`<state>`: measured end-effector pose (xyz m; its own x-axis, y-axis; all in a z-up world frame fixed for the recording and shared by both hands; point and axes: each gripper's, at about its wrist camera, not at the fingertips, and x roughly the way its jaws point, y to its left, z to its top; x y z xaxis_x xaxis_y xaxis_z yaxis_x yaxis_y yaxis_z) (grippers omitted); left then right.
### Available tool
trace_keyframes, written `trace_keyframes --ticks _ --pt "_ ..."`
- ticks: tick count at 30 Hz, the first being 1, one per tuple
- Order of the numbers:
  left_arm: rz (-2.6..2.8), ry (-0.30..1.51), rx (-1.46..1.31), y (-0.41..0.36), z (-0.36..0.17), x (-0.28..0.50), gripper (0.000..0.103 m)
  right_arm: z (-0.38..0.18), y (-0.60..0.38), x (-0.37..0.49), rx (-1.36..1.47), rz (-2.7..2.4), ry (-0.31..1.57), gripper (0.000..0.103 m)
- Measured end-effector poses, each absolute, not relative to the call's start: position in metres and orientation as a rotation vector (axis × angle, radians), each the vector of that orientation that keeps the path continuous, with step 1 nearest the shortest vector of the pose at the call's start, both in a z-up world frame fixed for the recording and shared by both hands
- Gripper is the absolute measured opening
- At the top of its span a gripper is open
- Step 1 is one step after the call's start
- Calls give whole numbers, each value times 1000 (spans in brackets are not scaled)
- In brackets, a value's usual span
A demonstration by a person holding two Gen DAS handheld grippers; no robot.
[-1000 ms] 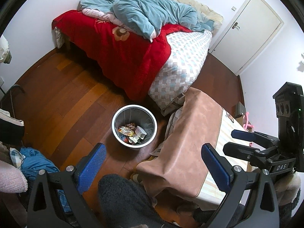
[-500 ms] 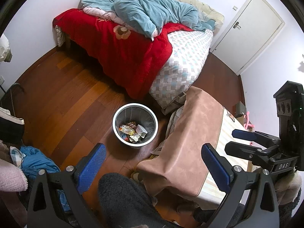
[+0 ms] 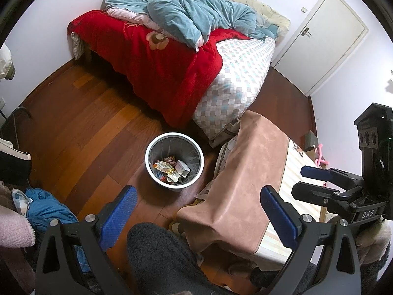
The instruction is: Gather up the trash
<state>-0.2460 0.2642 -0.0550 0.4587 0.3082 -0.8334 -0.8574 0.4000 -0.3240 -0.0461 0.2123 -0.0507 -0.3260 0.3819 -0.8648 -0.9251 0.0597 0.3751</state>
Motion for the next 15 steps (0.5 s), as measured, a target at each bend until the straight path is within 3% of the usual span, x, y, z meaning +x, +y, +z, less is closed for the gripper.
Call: trace_keyframes --ticks 15 --pt "836 763 -852 259 -56 -245 102 -51 212 -47 -635 1518 1229 103"
